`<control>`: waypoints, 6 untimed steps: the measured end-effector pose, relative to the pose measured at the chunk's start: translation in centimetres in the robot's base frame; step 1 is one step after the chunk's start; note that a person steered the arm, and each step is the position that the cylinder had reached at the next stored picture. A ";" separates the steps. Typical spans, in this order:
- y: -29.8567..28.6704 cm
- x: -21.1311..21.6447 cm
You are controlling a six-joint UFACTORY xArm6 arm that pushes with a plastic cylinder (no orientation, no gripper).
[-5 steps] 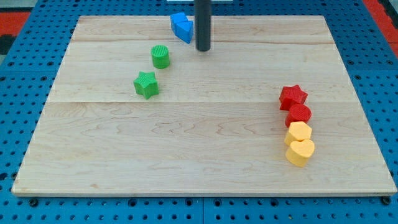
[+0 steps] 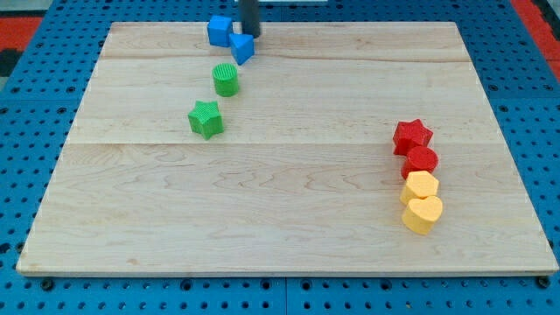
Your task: Place the triangle above the green circle
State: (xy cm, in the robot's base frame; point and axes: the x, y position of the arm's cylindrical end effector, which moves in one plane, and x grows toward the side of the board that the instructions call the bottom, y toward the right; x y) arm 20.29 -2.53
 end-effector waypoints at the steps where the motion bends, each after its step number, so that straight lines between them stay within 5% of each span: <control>1: 1.6 -0.1; 2: -0.9 4.2; 6: -3.1 5.5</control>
